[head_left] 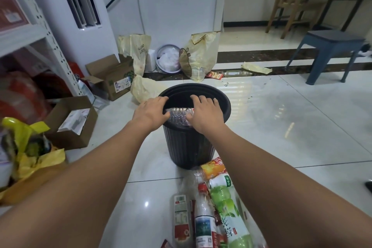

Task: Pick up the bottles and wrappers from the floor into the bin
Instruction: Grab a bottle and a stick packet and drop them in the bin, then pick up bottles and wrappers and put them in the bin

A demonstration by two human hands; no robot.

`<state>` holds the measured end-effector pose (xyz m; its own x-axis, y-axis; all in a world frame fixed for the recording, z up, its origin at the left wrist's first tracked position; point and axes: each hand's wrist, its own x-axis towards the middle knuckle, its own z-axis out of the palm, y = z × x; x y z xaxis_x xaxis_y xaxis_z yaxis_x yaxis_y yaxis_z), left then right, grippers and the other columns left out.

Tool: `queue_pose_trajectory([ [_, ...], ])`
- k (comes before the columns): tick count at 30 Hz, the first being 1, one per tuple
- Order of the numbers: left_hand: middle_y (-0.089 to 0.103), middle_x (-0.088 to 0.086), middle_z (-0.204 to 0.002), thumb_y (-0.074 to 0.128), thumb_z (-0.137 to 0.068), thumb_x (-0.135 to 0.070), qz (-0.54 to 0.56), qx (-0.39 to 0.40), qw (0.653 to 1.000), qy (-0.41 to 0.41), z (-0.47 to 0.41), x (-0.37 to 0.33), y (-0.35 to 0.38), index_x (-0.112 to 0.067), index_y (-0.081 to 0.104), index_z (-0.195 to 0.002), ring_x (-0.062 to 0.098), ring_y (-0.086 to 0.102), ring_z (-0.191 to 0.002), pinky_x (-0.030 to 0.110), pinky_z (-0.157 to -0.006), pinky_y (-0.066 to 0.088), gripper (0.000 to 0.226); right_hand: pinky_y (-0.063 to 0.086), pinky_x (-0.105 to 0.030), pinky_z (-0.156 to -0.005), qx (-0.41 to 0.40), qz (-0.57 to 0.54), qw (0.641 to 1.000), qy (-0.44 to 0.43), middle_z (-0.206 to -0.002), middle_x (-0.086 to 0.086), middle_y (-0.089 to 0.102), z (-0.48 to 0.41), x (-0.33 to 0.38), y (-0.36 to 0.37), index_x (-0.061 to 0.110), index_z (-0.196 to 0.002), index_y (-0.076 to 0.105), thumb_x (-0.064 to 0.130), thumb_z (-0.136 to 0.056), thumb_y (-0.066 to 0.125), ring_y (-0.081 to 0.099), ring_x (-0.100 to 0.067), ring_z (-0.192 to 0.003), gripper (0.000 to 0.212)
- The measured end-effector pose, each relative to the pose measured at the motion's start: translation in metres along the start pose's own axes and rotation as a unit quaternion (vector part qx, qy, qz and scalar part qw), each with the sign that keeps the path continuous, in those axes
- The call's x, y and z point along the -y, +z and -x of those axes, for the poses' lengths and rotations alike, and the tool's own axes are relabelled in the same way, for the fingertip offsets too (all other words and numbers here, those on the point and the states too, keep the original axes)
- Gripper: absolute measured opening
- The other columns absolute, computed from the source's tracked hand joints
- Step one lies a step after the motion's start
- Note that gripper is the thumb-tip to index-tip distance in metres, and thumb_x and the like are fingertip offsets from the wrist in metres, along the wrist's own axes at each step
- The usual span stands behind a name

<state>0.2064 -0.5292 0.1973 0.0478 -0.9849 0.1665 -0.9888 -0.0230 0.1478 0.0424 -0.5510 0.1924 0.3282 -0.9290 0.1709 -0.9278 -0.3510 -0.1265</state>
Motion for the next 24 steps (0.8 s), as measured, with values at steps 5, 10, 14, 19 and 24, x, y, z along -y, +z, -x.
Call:
queue_pose_trajectory([
  [5,0.041,0.001,-0.144,0.049,-0.091,-0.036,0.006,0.011,1.000,0.009,0.021,-0.013,-0.010,-0.021,0.031,-0.144,0.023,0.040,-0.129,0.036,-0.105,0.029,0.058,0.017,-0.044,-0.114,-0.022,-0.002,1.000,0.008,-0.145,-0.006,0.039,0.025,0.000,-0.003,0.020,-0.150,0.021,0.038,-0.092,0.044,0.035,-0.028,-0.133,0.065],
  [10,0.040,0.001,-0.146,0.048,-0.091,-0.036,-0.005,0.008,1.000,0.006,0.043,-0.018,-0.018,-0.020,0.031,-0.144,0.024,0.039,-0.131,0.036,-0.107,0.028,0.058,0.014,-0.044,-0.116,-0.034,-0.005,0.999,0.000,-0.148,-0.004,0.037,0.050,0.002,-0.012,0.022,-0.150,0.021,0.037,-0.093,0.044,0.033,-0.024,-0.136,0.064],
  [14,0.045,0.000,-0.141,0.050,-0.091,-0.036,0.007,-0.004,1.000,0.016,0.067,-0.034,-0.020,-0.020,0.034,-0.143,0.023,0.041,-0.128,0.036,-0.105,0.030,0.057,0.013,-0.043,-0.116,-0.034,-0.002,0.999,-0.005,-0.147,-0.003,0.037,0.080,-0.004,-0.018,0.022,-0.149,0.023,0.036,-0.091,0.045,0.033,-0.022,-0.136,0.063],
  [19,0.046,0.001,-0.140,0.051,-0.090,-0.036,0.009,-0.008,1.000,0.011,0.100,-0.064,-0.022,-0.020,0.036,-0.140,0.021,0.040,-0.129,0.037,-0.109,0.028,0.055,0.012,-0.043,-0.117,-0.041,-0.005,0.999,0.004,-0.150,-0.002,0.034,0.114,-0.020,-0.034,0.024,-0.149,0.022,0.038,-0.091,0.045,0.031,-0.023,-0.138,0.064],
  [24,0.040,0.001,-0.145,0.048,-0.092,-0.038,0.000,-0.001,1.000,0.004,0.137,-0.101,-0.022,-0.018,0.033,-0.143,0.021,0.035,-0.133,0.037,-0.111,0.024,0.057,0.014,-0.044,-0.116,-0.037,0.002,0.999,0.000,-0.147,-0.004,0.040,0.150,-0.039,-0.053,0.022,-0.147,0.029,0.037,-0.091,0.044,0.036,-0.024,-0.135,0.060],
])
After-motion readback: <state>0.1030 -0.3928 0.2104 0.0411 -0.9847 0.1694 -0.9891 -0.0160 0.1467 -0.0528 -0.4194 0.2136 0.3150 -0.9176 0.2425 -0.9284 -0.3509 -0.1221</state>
